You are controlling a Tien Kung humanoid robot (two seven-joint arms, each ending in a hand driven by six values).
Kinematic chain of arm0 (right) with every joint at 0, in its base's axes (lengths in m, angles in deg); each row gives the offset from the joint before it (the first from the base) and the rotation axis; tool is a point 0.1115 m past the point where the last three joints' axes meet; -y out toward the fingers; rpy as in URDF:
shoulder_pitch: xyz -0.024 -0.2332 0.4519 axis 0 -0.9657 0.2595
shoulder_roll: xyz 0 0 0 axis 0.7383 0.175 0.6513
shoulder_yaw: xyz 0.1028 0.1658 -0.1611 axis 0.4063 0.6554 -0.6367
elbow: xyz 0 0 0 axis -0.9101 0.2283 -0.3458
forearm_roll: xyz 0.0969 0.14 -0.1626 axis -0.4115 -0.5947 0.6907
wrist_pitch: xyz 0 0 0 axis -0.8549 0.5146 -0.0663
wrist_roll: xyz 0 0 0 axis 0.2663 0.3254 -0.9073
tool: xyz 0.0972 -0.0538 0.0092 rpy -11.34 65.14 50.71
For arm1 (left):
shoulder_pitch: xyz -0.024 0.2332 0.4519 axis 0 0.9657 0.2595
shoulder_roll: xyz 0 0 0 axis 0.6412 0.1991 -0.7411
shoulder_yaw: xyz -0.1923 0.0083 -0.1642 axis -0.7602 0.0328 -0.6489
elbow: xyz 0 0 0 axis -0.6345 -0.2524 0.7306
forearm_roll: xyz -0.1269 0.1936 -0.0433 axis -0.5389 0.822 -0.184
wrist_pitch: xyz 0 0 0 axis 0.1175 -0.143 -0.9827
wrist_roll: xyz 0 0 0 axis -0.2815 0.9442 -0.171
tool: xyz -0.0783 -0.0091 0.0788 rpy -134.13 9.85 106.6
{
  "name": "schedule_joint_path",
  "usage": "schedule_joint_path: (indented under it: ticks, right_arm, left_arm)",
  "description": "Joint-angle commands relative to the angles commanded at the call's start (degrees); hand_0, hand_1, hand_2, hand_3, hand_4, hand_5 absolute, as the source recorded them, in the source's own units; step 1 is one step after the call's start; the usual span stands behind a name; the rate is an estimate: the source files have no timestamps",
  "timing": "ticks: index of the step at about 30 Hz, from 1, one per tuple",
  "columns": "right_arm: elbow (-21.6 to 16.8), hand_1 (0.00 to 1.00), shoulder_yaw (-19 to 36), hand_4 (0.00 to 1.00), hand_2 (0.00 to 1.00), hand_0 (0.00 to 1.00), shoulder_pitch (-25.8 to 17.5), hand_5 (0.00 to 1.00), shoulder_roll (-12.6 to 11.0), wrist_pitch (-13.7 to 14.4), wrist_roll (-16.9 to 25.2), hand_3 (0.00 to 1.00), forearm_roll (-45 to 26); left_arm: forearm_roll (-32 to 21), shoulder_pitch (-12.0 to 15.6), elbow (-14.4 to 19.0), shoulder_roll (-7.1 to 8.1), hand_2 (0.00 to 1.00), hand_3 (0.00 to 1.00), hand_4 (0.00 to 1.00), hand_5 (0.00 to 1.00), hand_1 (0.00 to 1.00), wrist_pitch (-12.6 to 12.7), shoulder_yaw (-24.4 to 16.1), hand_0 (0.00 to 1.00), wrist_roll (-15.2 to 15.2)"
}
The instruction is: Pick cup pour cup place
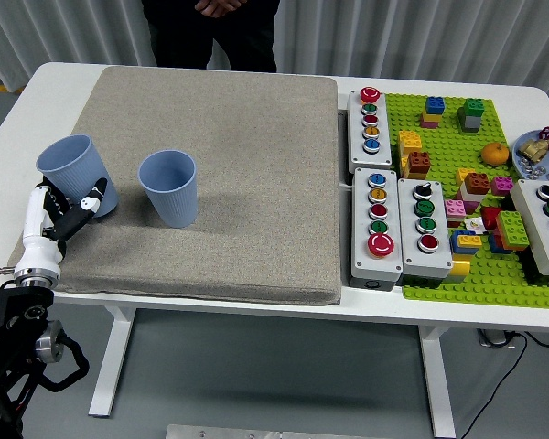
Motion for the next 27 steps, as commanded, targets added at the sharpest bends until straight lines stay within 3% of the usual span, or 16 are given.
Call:
schedule_joint_path:
  ticks: [19, 27]
  right_arm:
    - [0.0, 0.707, -0.01, 0.224, 0.727, 0.74, 0.07, 0.403, -0.01, 0.07, 0.03, 0.641, -0.21]
    - [0.0, 0.707, -0.11, 0.224, 0.727, 0.74, 0.24, 0.403, -0.05, 0.1, 0.06, 0.641, -0.49]
  left_arm:
    - [-1.04, 0.13, -0.28, 0.02, 0.609, 0.693, 0.482, 0.014, 0.511, 0.56, 0.98, 0.424, -1.43]
    - [0.26, 0.15, 1.34, 0.48, 0.589, 0.662, 0.468, 0.006, 0.504, 2.18, 1.44, 0.421, -3.13]
